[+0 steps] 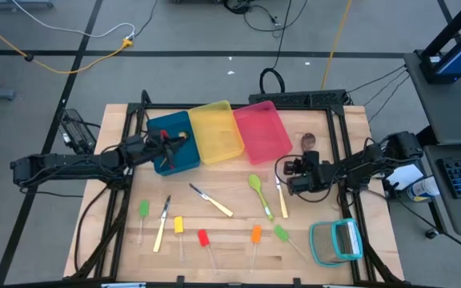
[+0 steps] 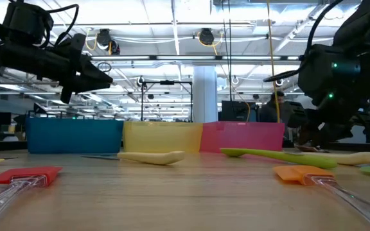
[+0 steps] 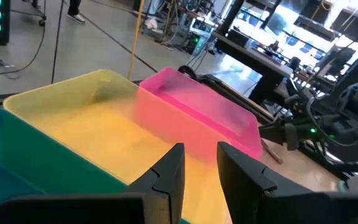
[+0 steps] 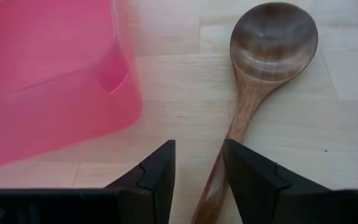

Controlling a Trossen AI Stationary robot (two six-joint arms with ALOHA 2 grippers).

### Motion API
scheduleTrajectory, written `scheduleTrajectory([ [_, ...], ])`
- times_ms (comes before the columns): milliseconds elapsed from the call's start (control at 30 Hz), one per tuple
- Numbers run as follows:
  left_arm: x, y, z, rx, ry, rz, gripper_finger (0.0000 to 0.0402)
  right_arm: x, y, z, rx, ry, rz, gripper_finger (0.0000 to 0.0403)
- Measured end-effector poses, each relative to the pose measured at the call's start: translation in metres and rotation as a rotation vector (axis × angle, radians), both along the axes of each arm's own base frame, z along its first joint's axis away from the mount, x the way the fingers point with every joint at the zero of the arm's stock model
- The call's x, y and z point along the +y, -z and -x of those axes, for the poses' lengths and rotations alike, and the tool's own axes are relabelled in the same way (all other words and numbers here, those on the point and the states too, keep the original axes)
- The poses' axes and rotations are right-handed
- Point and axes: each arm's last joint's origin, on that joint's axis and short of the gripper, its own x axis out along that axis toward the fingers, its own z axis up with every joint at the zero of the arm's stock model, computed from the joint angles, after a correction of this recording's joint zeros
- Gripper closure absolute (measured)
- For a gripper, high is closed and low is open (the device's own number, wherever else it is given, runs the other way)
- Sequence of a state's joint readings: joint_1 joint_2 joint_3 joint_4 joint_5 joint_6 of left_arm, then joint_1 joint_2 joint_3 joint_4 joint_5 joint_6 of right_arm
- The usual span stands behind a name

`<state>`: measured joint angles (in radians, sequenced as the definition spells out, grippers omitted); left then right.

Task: Pick & Place Kitchen Items
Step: Put the brown serving spoon into the blue bin

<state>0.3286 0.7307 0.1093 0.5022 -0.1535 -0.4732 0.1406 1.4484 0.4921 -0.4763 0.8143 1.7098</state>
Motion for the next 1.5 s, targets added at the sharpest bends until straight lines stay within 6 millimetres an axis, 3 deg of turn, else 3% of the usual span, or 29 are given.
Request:
scheduleTrajectory([
  [233, -0.002, 0.000, -0.001, -0.001, 0.008, 0.008, 0.0305, 0.000, -0.011, -0.004, 0.017, -0.072, 0.017, 0.0273],
  [533, -0.002, 0.000, -0.001, 0.000, 0.007, 0.015, 0.0305, -0.002, -0.021, 0.005, 0.025, -0.049, 0.029, 0.0273],
  [1267, -0.002, 0.001, -0.001, 0.005, 0.008, 0.009, 0.0305, -0.016, 0.007, -0.006, 0.115, 0.017, -0.026, 0.0273],
  [1367, -0.002, 0.001, 0.000, 0.009, 0.008, 0.010, 0.0305, -0.016, 0.008, -0.005, 0.137, 0.008, -0.034, 0.0285],
  [1500, -0.002, 0.002, 0.000, 0.024, 0.009, 0.011, 0.0305, -0.016, 0.008, -0.003, 0.159, 0.014, -0.036, 0.0330],
])
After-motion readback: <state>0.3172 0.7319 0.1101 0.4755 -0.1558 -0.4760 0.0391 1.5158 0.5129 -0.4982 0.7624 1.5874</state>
